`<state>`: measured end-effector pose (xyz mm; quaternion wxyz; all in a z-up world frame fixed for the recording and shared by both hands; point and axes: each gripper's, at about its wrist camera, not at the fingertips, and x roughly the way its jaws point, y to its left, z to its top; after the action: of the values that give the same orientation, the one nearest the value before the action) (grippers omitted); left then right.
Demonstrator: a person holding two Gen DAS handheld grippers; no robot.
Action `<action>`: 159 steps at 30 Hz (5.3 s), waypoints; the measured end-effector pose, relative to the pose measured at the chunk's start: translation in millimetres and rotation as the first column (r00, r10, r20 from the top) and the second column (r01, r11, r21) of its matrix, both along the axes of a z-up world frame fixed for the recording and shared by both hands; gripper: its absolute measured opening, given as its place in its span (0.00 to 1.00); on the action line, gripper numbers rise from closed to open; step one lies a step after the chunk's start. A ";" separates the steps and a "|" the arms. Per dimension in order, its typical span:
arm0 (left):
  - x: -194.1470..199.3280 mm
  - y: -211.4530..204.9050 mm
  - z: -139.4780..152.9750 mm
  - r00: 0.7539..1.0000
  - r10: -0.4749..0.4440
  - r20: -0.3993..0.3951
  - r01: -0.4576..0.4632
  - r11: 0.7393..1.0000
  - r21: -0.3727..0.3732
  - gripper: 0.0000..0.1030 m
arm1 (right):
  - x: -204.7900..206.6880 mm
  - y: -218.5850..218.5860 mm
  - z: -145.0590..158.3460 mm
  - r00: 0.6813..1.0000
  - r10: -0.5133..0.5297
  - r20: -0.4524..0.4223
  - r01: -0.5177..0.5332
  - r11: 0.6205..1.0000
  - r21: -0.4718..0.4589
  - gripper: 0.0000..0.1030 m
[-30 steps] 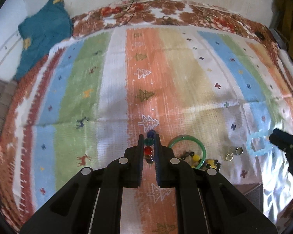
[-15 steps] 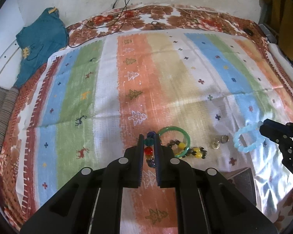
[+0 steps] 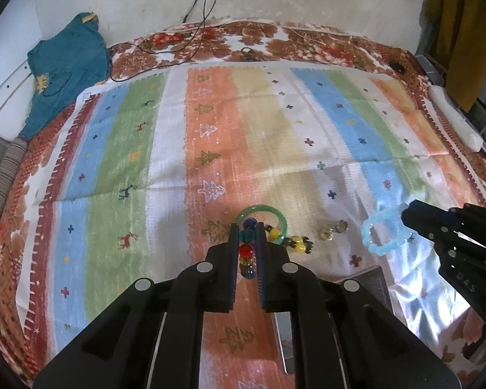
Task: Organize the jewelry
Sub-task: 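Carry the multicolour bracelet with the left tool while the right tool carries the light-blue bracelet to the tin, then open the left tool over the tin while the right tool releases the light-blue bracelet into it, then move the left tool to the green bangle while the right tool approaches the silver ring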
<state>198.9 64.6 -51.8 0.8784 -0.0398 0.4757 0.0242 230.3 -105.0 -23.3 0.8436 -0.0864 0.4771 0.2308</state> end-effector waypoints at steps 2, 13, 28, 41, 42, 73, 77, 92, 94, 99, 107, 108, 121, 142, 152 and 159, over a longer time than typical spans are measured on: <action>-4.7 -1.9 3.4 1.000 -0.001 0.009 0.001 1.000 0.000 0.09 | -2.4 -0.5 2.5 1.000 0.003 0.003 -0.003 1.000 0.007 0.12; -30.9 -9.9 23.3 0.997 -0.020 0.069 0.022 0.999 -0.036 0.09 | -23.3 1.3 11.4 0.998 0.042 0.041 -0.042 0.999 -0.005 0.12; -57.2 -26.6 31.5 0.993 -0.067 0.100 0.069 0.997 -0.019 0.09 | -51.5 1.6 15.1 0.997 0.065 0.046 -0.065 0.998 0.007 0.12; -75.4 -39.7 34.7 0.989 -0.090 0.116 0.093 0.995 -0.024 0.09 | -70.9 -3.5 21.0 0.995 0.088 0.042 -0.090 0.995 0.041 0.12; -76.4 -40.4 34.0 0.989 -0.094 0.114 0.098 0.995 -0.029 0.09 | -72.3 -3.4 20.5 0.995 0.089 0.041 -0.091 0.995 0.040 0.12; -53.2 -11.3 6.4 0.996 0.083 0.023 -0.082 0.995 -0.052 0.48 | -56.6 -15.2 9.1 0.999 0.040 -0.016 -0.040 0.999 0.024 0.53; -42.6 -9.6 3.3 0.996 0.087 0.018 -0.087 0.996 -0.031 0.54 | -43.0 -18.8 4.7 1.000 0.021 -0.019 -0.021 1.000 -0.004 0.58; 2.8 13.0 -25.3 0.992 0.114 -0.052 -0.114 0.993 0.000 0.56 | -8.4 -17.7 -21.0 0.997 0.015 -0.072 -0.020 0.997 -0.072 0.66; 7.1 12.0 -27.7 0.992 0.108 -0.059 -0.108 0.994 -0.005 0.56 | -5.2 -16.7 -24.1 0.997 0.017 -0.080 -0.023 0.997 -0.079 0.66; 16.8 13.3 -36.6 0.991 0.104 -0.084 -0.105 0.994 -0.014 0.57 | 5.1 -14.2 -31.1 0.994 0.022 -0.104 -0.031 0.996 -0.083 0.66; 30.6 14.0 -49.9 0.988 0.091 -0.121 -0.095 0.995 -0.023 0.57 | 15.0 -8.8 -40.6 0.989 0.032 -0.142 -0.044 0.996 -0.083 0.66; 31.6 14.0 -50.6 0.989 0.088 -0.122 -0.092 0.996 -0.023 0.57 | 16.2 -8.2 -42.6 0.989 0.031 -0.147 -0.045 0.995 -0.088 0.66; 54.1 17.6 -76.8 0.980 0.092 -0.175 -0.095 0.996 -0.004 0.57 | 37.3 -4.8 -64.0 0.981 0.011 -0.192 -0.033 0.993 -0.109 0.66; 85.0 17.8 -110.8 0.967 0.078 -0.244 -0.076 0.997 0.015 0.53 | 60.2 10.2 -101.3 0.967 0.024 -0.253 -0.069 0.983 -0.172 0.60; 92.1 22.9 -128.1 0.960 0.067 -0.271 -0.066 0.998 0.015 0.44 | 72.0 18.9 -122.1 0.955 0.034 -0.295 -0.094 0.978 -0.188 0.51; 96.6 24.8 -134.4 0.957 0.061 -0.283 -0.060 0.998 0.009 0.34 | 77.3 21.3 -129.8 0.953 0.038 -0.301 -0.104 0.973 -0.205 0.44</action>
<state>295.5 89.4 -186.3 0.8002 -0.0503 0.5949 0.0566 307.6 -83.7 -153.1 0.7394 -0.1605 0.6166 0.2176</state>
